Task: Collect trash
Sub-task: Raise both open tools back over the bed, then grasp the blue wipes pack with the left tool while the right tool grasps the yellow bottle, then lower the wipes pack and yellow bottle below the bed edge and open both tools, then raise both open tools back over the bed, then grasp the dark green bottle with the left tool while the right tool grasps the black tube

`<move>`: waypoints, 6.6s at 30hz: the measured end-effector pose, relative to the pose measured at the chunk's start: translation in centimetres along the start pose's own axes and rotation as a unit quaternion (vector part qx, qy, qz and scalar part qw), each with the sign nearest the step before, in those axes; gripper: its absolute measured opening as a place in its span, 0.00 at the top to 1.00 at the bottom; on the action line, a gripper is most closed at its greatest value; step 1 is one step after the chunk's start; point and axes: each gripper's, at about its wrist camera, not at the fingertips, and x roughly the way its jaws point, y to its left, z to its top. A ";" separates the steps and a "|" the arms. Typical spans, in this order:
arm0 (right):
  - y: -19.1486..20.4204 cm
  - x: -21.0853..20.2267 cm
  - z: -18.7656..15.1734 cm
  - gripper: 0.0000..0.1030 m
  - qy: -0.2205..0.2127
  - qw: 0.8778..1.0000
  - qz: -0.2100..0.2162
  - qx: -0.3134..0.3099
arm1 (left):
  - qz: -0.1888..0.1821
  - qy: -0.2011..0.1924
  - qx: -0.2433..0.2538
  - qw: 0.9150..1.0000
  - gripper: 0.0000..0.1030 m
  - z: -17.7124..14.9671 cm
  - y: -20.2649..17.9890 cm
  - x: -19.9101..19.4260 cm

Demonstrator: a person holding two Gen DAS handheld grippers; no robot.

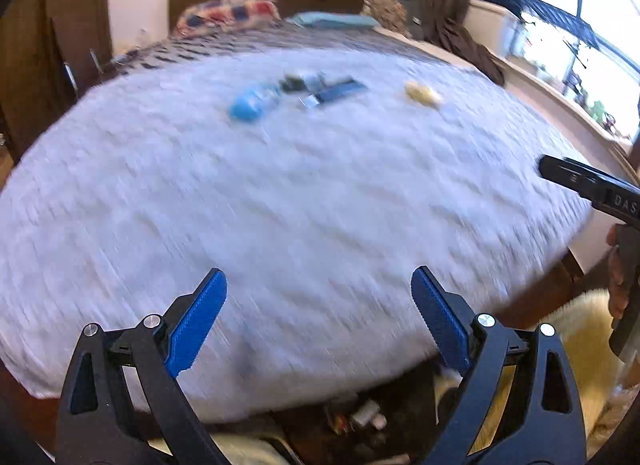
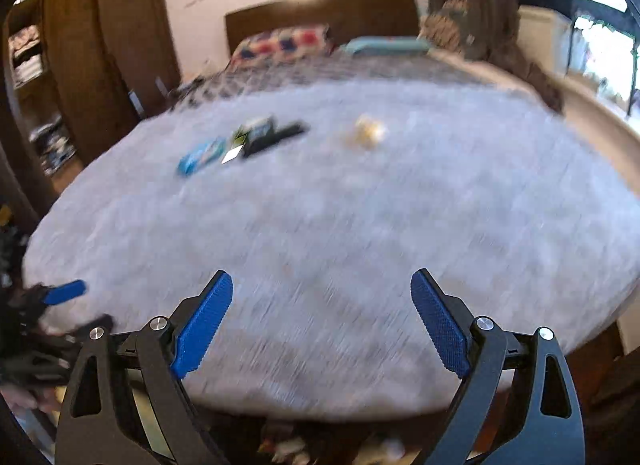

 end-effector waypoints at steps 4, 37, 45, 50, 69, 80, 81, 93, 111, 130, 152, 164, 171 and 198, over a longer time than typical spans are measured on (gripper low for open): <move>-0.9 2.4 3.6 0.09 -0.008 0.999 -0.031 -0.008 | 0.010 -0.007 -0.017 1.000 0.11 4.2 2.1 1.8; -4.8 25.6 12.9 0.37 0.115 0.991 -0.070 0.028 | 0.075 0.067 0.007 0.995 0.32 17.7 6.7 23.1; -4.7 23.7 12.0 0.67 0.111 0.991 -0.070 0.010 | 0.054 0.062 0.015 0.997 0.55 16.7 6.0 21.8; -3.9 21.2 10.2 0.67 0.115 0.992 -0.057 -0.013 | 0.043 0.059 0.002 0.997 0.61 15.2 6.3 19.8; 4.0 1.4 0.7 0.67 0.015 0.994 0.061 -0.089 | 0.005 -0.048 0.035 0.998 0.64 4.9 1.0 2.1; 5.5 -2.4 -7.6 0.68 0.011 0.995 0.058 -0.082 | -0.005 -0.056 0.044 0.997 0.64 -4.6 -2.5 -3.2; 5.5 -2.6 -8.5 0.68 0.014 0.995 0.056 -0.081 | -0.006 -0.050 0.040 0.998 0.64 -5.7 -2.7 -3.1; 6.3 0.2 -17.5 0.68 0.120 0.989 0.077 -0.038 | -0.047 0.075 0.025 0.996 0.64 -14.5 -4.8 2.0; 5.4 7.4 -23.5 0.68 0.282 0.954 0.105 -0.002 | -0.060 0.207 0.031 0.976 0.64 -20.4 -5.1 9.9; 6.1 7.2 -21.4 0.60 0.274 0.955 0.110 -0.006 | -0.057 0.216 0.025 0.974 0.41 -20.1 -5.6 10.5; 5.1 1.2 -10.6 0.13 0.130 0.988 0.069 -0.053 | -0.046 0.114 0.025 0.992 0.14 -12.2 -2.7 3.3; 2.3 2.2 1.9 0.12 0.035 0.997 0.018 -0.064 | 0.013 0.024 0.026 0.999 0.13 0.3 1.7 0.4; 4.0 7.2 7.8 0.12 0.025 0.997 0.014 -0.065 | 0.043 0.005 0.040 0.998 0.13 5.9 3.1 4.4; 11.6 29.1 13.9 0.52 0.155 0.985 0.007 0.070 | 0.066 -0.005 0.050 0.997 0.13 12.1 5.3 11.0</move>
